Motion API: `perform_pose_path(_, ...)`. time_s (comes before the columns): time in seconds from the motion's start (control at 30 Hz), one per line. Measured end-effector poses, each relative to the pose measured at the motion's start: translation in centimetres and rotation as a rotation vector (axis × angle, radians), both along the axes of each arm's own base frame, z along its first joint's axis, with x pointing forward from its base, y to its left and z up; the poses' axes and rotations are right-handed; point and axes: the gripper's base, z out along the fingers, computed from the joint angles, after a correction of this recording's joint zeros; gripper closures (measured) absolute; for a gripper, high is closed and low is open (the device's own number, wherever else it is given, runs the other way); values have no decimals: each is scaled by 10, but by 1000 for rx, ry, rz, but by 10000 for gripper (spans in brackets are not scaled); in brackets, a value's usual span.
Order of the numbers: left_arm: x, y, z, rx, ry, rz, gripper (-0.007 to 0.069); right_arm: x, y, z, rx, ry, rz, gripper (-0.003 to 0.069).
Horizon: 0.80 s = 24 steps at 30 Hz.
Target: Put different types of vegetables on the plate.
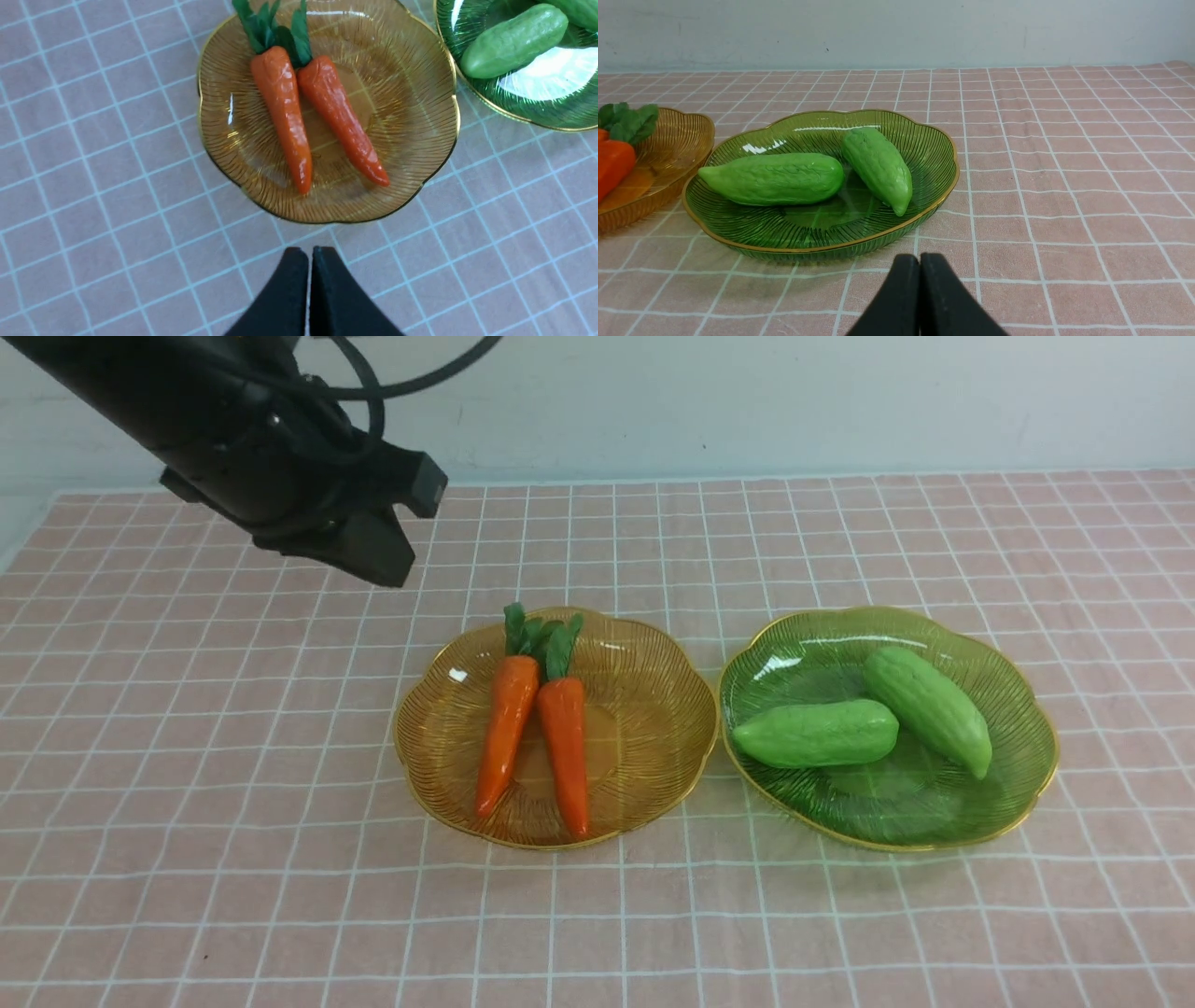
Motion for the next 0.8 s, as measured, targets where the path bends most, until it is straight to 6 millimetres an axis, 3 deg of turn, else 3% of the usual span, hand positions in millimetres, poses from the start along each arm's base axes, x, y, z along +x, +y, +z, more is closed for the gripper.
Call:
perform_pose_path(0.3, -80, 22, -11, 23, -18, 9, 628, -1, 0, -4, -7, 45, -3, 674)
perform_pose_path(0.47, -135, 37, -39, -7, -77, 37, 628, -1, 0, -4, -7, 45, -3, 674)
perform_pose_path(0.67, -174, 48, -81, -65, -252, 80, 628, -1, 0, -4, -7, 45, -3, 674)
perform_pose_path(0.8, -190, 56, -117, -130, -503, 129, 628, -1, 0, -4, -7, 45, -3, 674)
